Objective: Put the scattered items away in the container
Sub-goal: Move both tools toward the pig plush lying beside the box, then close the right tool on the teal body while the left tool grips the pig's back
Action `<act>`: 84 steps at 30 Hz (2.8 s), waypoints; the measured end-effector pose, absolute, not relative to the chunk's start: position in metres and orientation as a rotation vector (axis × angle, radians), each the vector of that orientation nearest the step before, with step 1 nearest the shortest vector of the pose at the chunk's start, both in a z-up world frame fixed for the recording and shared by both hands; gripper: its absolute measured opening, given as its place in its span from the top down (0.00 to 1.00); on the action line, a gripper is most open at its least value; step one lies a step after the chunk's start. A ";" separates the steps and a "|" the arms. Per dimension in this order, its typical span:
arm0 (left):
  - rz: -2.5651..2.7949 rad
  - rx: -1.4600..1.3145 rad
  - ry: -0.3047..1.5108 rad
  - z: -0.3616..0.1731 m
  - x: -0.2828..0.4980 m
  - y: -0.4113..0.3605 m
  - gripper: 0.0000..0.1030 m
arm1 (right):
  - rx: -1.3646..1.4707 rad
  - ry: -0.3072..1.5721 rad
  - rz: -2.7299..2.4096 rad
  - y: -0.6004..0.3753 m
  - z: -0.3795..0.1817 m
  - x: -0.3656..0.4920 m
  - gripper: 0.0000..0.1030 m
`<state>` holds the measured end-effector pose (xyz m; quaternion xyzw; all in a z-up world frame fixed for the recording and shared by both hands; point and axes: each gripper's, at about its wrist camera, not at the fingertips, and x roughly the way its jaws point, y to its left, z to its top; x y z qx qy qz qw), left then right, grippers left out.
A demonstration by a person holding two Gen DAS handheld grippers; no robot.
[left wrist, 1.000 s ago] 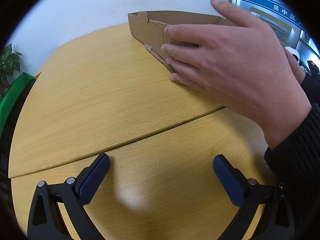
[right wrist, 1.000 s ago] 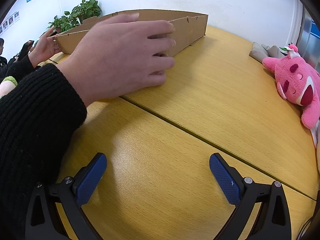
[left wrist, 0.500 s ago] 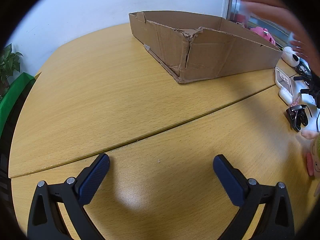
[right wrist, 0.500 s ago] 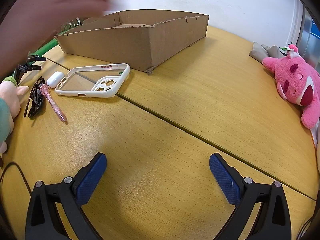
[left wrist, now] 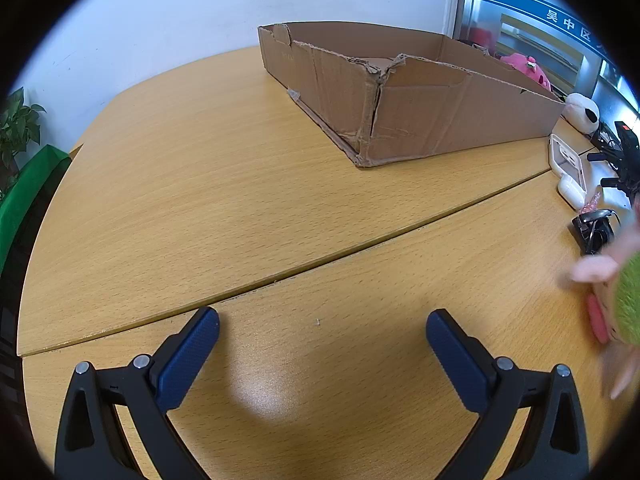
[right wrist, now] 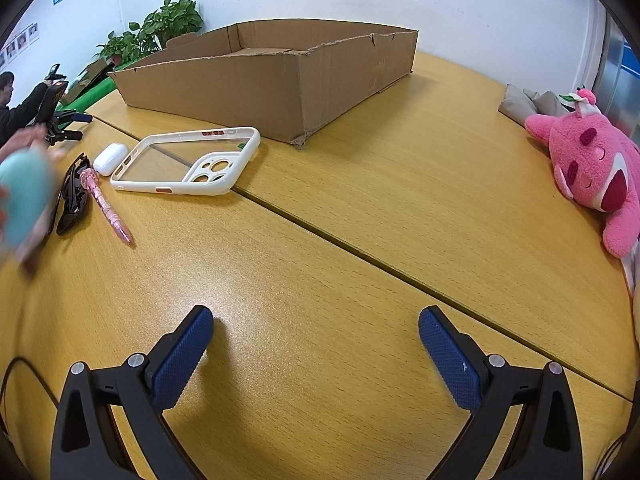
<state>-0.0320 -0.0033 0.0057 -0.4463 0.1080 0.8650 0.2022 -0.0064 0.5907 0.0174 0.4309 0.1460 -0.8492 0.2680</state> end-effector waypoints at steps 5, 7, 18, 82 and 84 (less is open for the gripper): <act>2.415 -1.246 0.302 0.006 -0.032 -0.003 0.00 | 1.163 0.394 -2.291 0.591 0.017 -0.006 0.00; 2.415 -1.246 0.302 0.006 -0.032 -0.003 0.00 | 1.163 0.394 -2.291 0.591 0.017 -0.006 0.00; 2.416 -1.246 0.302 0.005 -0.031 -0.002 0.00 | 1.184 0.372 -2.333 0.584 0.017 -0.014 0.00; 2.391 -1.072 -0.549 0.045 0.075 0.117 0.19 | 1.043 0.323 -2.186 0.268 0.030 0.095 0.07; 2.406 -1.061 -0.533 0.052 0.079 0.121 0.22 | 1.041 0.311 -2.183 0.269 0.033 0.095 0.10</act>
